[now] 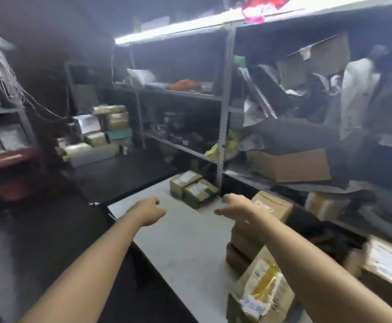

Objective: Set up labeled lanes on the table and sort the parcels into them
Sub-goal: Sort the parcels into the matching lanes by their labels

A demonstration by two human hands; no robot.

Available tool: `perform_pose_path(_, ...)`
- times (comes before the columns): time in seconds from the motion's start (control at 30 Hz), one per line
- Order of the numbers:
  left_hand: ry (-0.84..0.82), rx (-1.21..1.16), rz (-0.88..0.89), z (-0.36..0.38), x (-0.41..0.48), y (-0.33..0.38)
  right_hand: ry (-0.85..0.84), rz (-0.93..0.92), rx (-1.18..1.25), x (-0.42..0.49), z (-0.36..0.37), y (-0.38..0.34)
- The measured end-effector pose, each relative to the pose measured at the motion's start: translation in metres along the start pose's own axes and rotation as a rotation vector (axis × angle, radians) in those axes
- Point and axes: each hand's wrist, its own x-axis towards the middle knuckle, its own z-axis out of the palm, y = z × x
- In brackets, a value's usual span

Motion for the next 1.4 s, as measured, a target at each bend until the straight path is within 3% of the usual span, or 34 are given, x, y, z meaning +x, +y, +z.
perform_pose_path(0.2,-0.041,-0.034,-0.045,-0.034,0.091,-0.100,-0.038,-0.019,0.017,0.115,0.040,-0.102)
perform_pose_path(0.4,-0.104,-0.073,-0.029,-0.032,0.190,-0.132,-0.091,0.045,0.007,0.213,0.067,-0.128)
perform_pose_path(0.83,-0.251,0.052,-0.002,0.005,0.421,-0.105,-0.020,0.223,0.485,0.431,0.119,-0.084)
perform_pose_path(1.07,-0.250,-0.062,0.036,0.011,0.558,-0.092,0.129,0.425,0.736,0.527,0.125,-0.073)
perform_pose_path(1.4,-0.378,-0.217,0.177,0.085,0.742,-0.064,0.260,0.748,0.827,0.667,0.157,-0.070)
